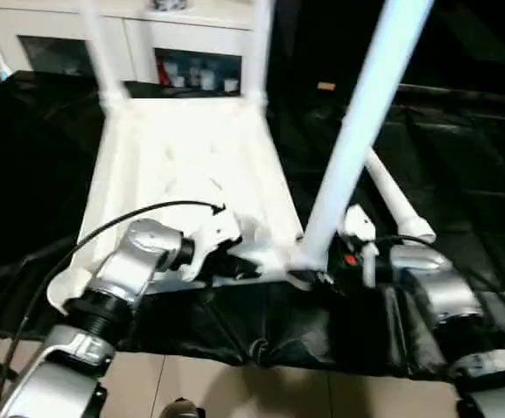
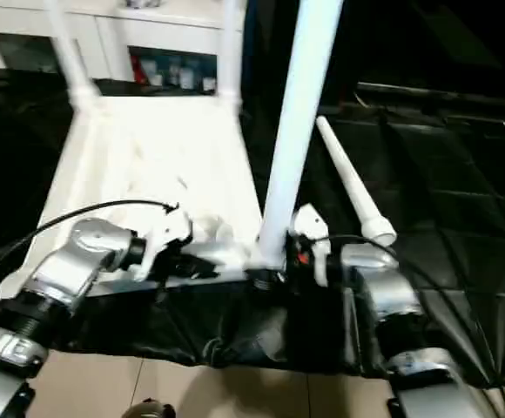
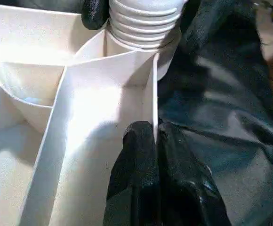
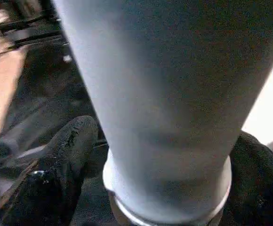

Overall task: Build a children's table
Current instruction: Rotate leg to tighten

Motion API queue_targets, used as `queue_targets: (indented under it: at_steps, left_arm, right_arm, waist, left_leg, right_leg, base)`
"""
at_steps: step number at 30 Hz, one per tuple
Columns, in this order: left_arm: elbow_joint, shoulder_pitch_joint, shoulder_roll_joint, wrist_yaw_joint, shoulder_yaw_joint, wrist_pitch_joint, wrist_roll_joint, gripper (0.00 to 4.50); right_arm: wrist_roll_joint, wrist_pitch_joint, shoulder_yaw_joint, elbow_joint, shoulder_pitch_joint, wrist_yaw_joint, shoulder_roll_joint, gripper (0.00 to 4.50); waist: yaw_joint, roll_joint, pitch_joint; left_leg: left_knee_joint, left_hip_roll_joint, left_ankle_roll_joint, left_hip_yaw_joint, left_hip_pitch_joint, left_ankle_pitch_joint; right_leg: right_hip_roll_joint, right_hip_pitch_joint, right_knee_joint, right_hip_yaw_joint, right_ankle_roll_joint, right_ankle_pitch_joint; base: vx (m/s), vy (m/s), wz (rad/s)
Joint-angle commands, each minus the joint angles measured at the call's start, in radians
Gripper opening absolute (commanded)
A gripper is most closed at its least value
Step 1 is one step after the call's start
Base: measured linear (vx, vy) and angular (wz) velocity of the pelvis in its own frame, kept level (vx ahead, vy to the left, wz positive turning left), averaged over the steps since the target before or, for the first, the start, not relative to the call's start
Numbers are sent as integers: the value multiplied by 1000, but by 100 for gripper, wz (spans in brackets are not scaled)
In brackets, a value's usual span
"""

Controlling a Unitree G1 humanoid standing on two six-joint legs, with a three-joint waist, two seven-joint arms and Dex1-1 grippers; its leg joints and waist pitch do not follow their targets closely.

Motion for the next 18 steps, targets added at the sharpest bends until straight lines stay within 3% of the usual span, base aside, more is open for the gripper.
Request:
queue_targets:
  at_steps: [1, 8, 12, 14, 15, 18]
  left_arm:
    - [-1, -36, -25, -27, -25, -29, -23, 0]
    - [27, -43, -27, -22, -25, -50, -16, 0]
    - [21, -32, -55, 69, 9, -23, -13, 0]
    - [25, -37, -77, 142, 31, -5, -6, 0]
    - [27, -42, -88, 182, 41, 6, 0, 0]
    - [28, -59, -141, 364, 80, 92, 31, 0]
  right_arm:
    - [-22, 7, 65, -22, 24, 62, 10, 358]
    - [-15, 19, 78, -54, 47, 41, 33, 297]
    - [-8, 33, 43, -45, 56, -58, 78, 287]
    - [-18, 29, 24, -23, 50, -145, 107, 284]
    - [-28, 22, 16, -7, 45, -191, 122, 283]
    - [-77, 34, -20, 89, 1, -445, 192, 280]
  waist:
    - [-2, 5, -62]
    - [5, 4, -63]
    - [4, 0, -61]
    - [-3, -10, -58]
    - [-5, -7, -57]
    - [-30, -4, -51]
  left_leg:
    - [-67, 48, 22, -17, 28, -295]
    - [-69, 49, 6, -20, 30, -308]
    - [-70, 48, 6, -19, 28, -306]
    - [-72, 47, -9, -22, 30, -335]
    - [-72, 46, -18, -26, 31, -351]
    - [-77, 42, -48, -35, 33, -412]
  right_leg:
    - [-58, 39, -76, 43, -218, -239]
    - [-60, 38, -77, 44, -207, -266]
    - [-61, 37, -78, 44, -203, -276]
    - [-66, 33, -86, 44, -183, -356]
    - [-69, 32, -92, 43, -166, -410]
    - [-70, 27, -104, 37, -135, -528]
  base:
    - [0, 0, 0]
    - [0, 0, 0]
    - [0, 0, 0]
    - [0, 0, 0]
    - [0, 0, 0]
    - [0, 0, 0]
